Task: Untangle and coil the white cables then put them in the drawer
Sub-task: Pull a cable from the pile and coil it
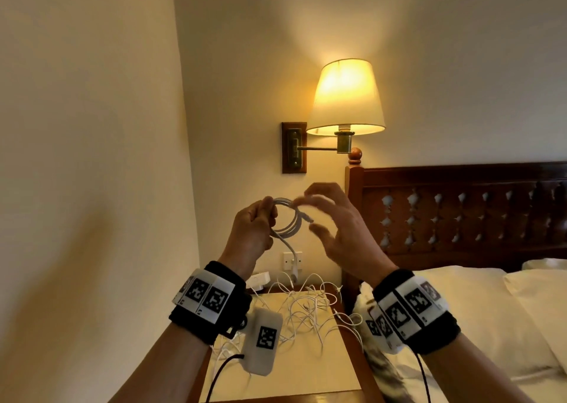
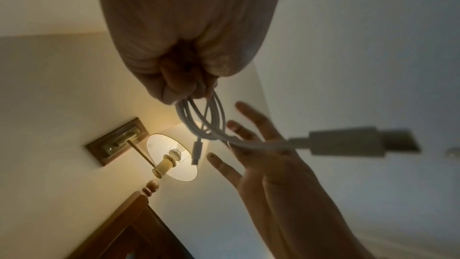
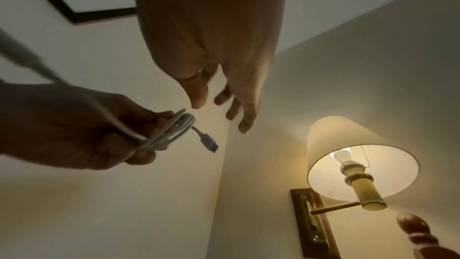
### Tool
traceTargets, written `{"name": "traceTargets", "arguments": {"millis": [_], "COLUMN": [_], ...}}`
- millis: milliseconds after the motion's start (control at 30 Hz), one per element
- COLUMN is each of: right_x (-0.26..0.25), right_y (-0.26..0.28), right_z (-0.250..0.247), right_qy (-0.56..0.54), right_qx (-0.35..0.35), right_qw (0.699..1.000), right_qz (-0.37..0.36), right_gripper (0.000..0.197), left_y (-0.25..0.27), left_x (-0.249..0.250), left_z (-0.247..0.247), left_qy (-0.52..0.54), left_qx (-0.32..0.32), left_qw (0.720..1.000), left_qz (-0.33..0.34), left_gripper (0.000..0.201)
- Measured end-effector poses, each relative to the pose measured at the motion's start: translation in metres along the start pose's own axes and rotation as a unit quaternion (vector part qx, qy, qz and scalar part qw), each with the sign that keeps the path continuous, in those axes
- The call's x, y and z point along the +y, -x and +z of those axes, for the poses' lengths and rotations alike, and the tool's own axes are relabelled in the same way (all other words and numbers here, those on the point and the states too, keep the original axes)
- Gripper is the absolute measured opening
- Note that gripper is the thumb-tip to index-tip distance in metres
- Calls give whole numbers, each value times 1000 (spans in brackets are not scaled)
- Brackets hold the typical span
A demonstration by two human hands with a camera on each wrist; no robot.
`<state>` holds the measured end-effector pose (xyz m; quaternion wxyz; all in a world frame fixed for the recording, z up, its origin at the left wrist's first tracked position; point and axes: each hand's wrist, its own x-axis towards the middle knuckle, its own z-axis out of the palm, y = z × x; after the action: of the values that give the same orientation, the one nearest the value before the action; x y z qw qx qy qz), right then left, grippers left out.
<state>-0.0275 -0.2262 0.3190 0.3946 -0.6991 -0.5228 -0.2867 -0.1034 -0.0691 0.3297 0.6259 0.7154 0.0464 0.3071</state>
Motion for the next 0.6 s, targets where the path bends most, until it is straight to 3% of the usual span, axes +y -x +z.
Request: {"name": "traceTargets", "arguments": {"millis": [100, 167, 267, 333, 433, 533, 567, 600], "right_x": [-4, -3, -5, -13, -22, -19, -19, -19], "right_y": [18, 23, 25, 26, 27, 27, 26, 24], "right_z": [9, 14, 19, 22, 26, 26, 24, 23], "right_qy": [11, -25, -150, -270, -428, -580, -598, -597], "right_qx": [-29, 9, 74, 108, 182, 209, 200, 183], "right_qw": [998, 997, 985, 956, 869, 713, 677, 664], "right_qz": [-59, -66, -33, 31, 171, 335, 378, 411], "right_gripper": [30, 22, 21, 19, 21, 30, 25, 18], "left_y": [-1, 0, 1, 2, 5, 8, 9, 9], "left_x": [1, 2, 3, 3, 2, 2, 2, 2], "left_z": [0, 2, 7, 9, 14, 19, 20, 21], "left_qy": [98, 131, 197, 231, 238, 230, 227, 223], "left_qx": [10, 12, 5, -1, -7, -16, -19, -20], "left_qw": [994, 989, 977, 969, 968, 971, 972, 973], "left_qz": [-53, -69, -85, -90, -84, -67, -60, -56], "left_gripper": [36, 37, 39, 39, 37, 38, 39, 39]}}
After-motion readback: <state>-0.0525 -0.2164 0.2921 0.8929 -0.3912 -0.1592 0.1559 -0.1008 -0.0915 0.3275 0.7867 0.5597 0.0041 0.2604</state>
